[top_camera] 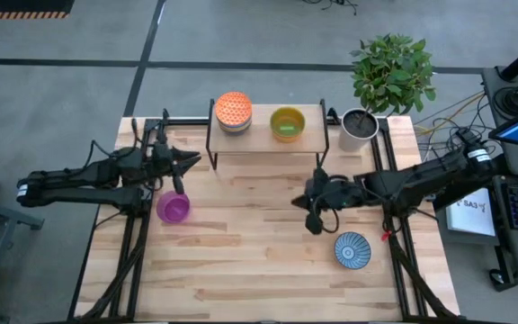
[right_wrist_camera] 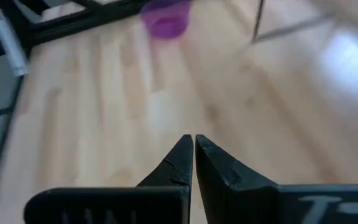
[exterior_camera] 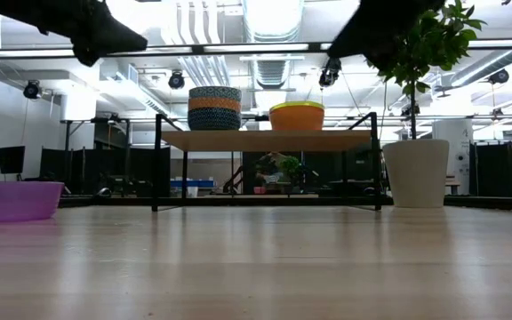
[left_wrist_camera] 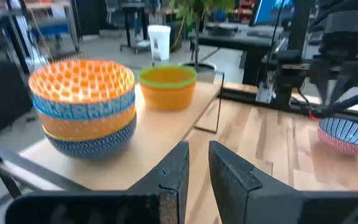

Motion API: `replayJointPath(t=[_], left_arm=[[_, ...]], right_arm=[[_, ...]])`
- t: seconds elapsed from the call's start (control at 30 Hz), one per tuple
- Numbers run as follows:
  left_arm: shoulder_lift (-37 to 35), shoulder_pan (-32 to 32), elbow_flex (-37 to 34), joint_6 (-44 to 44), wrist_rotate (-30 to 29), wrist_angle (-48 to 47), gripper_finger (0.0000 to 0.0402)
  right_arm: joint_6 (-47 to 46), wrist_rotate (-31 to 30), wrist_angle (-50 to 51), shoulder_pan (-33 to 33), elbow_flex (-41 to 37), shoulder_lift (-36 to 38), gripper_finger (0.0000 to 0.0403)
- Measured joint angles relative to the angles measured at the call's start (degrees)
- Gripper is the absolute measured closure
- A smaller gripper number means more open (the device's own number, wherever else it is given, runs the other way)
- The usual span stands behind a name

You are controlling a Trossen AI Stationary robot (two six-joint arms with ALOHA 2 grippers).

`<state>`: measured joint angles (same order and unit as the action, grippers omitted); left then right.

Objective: Place and stack bowls onto a shelf
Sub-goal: Stack the patterned blue bowl on top of the patterned orange bowl on the shelf

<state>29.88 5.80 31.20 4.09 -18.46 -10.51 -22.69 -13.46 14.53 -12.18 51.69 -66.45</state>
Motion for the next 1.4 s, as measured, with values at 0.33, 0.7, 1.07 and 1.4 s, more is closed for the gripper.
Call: replayJointPath(t=[0.33, 0.7, 1.07, 1.4], left_arm=[[4.07, 0.00, 0.00, 3.55, 0.02, 1.06, 0.0358], [5.59, 0.00, 0.00, 4.20, 0.00, 3.37, 0.0358], [7.07, 0.00, 0.00, 3.99, -0.02, 5.89, 0.0358], [7.77, 0.01, 0.00, 3.65, -0.02, 5.78, 0.0358]], right_arm=[[-27.80, 9.31, 12.12, -6.55, -0.39, -0.40, 0.0394], [-55.78, 14.22, 27.02, -14.31, 0.21, -1.85, 0.0394], [-57.19, 17.13, 42.52, -15.33, 10.52, -11.39, 0.0394], [-56.13, 21.44, 42.20, -15.46, 13.80, -18.67, 0.0312]])
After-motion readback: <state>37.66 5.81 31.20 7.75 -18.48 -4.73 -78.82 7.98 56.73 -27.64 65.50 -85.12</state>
